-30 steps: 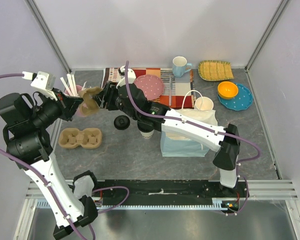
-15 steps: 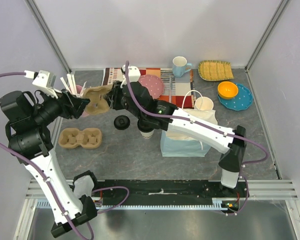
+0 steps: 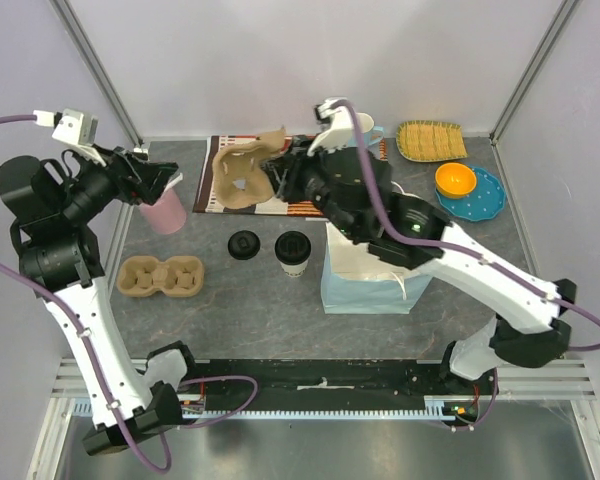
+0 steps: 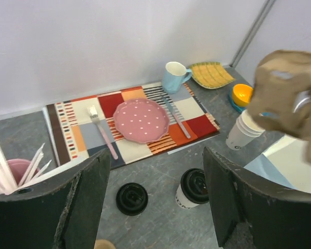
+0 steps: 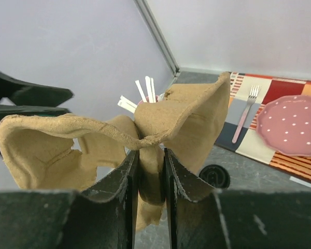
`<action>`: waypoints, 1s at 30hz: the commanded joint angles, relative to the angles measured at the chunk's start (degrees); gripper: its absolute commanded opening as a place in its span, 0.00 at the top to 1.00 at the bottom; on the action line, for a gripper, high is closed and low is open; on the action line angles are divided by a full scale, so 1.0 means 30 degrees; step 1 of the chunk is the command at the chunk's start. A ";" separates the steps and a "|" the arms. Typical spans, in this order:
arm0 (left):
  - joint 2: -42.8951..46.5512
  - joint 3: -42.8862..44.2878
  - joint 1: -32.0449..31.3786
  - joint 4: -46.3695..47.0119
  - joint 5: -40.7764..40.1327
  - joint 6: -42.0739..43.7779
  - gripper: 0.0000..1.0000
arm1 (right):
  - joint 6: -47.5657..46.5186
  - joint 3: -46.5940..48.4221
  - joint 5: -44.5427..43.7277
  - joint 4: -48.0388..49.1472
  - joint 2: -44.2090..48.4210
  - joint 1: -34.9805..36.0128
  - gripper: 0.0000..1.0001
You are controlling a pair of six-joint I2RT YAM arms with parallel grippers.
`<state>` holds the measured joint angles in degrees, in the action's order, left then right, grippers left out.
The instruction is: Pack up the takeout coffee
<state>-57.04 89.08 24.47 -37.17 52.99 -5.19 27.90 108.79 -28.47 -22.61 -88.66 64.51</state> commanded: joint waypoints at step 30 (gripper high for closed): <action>-0.9992 0.3501 -1.9933 -0.0590 -0.5331 0.2698 0.23 | 0.9593 0.1211 -0.2729 -2.0325 0.5412 0.0236 0.68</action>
<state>-85.52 96.42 -34.09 -40.23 37.34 1.41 51.35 116.75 -38.22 -75.46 -74.02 66.08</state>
